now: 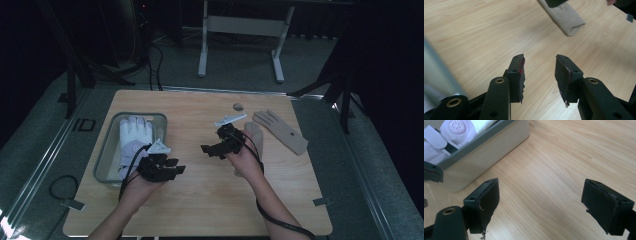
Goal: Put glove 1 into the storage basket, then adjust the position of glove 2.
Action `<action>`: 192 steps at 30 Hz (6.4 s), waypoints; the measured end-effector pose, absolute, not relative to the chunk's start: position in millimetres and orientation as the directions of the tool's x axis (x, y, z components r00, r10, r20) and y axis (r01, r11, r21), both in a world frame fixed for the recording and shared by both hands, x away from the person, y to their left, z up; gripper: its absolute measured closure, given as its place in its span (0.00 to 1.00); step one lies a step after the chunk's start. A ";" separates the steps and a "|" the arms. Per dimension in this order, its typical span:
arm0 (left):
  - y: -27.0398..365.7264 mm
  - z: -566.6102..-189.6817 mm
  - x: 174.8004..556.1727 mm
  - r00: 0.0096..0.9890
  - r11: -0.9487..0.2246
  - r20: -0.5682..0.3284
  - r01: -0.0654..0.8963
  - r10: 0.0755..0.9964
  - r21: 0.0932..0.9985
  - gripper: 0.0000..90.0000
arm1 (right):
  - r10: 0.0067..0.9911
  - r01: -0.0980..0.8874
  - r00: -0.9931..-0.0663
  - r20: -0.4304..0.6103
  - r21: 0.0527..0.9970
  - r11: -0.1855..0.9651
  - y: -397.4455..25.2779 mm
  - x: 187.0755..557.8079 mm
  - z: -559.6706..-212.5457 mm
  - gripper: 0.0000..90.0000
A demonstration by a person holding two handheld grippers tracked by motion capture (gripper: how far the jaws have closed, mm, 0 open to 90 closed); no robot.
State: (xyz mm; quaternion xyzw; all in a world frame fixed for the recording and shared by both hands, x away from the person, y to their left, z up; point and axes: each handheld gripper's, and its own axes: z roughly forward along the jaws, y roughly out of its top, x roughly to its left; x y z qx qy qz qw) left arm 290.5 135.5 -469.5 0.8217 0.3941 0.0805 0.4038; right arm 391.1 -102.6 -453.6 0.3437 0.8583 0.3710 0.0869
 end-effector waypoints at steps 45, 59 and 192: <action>91.8 -546.5 256.7 0.730 -0.331 -0.096 0.418 0.677 0.846 0.02 | 0.848 0.605 -0.530 0.004 0.702 0.375 -240.0 433.8 -539.3 0.44; 91.3 -550.4 254.9 0.731 -0.335 -0.107 0.431 0.674 0.837 0.02 | 0.855 0.645 -0.516 0.050 0.679 0.350 -234.1 429.4 -545.5 0.86; 100.5 -548.3 252.8 0.729 -0.285 -0.120 0.407 0.674 0.868 0.03 | 0.957 0.659 -0.253 0.143 0.750 0.063 -305.1 351.0 -507.8 0.92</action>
